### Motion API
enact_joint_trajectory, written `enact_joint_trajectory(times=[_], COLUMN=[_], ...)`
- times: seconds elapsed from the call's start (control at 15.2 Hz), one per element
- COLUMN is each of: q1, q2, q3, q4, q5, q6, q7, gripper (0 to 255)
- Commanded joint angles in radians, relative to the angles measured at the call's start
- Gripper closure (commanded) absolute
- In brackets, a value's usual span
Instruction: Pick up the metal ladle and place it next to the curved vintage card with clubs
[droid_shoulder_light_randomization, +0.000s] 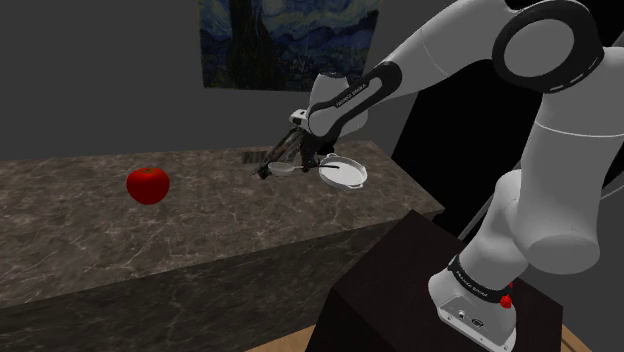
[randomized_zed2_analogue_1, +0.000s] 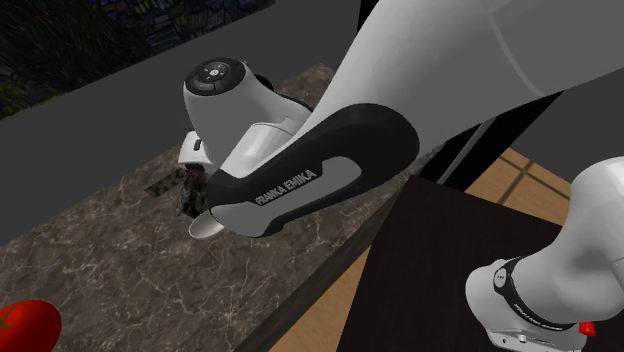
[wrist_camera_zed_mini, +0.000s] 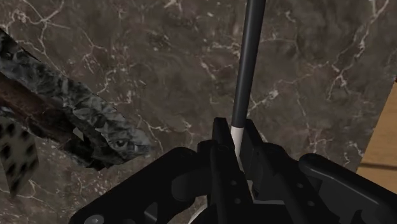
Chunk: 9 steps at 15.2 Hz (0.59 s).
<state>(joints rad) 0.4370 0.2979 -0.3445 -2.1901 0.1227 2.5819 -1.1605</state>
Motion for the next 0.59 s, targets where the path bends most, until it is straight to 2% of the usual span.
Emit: enact_joint_trajectory(times=[0.0, 0.53], q1=[0.011, 0.027], q2=[0.050, 0.283], q3=[0.014, 0.058], q4=[0.085, 0.467], q5=[0.009, 0.037], q6=[-0.037, -0.193], q7=[0.026, 0.108], gripper=[255, 255])
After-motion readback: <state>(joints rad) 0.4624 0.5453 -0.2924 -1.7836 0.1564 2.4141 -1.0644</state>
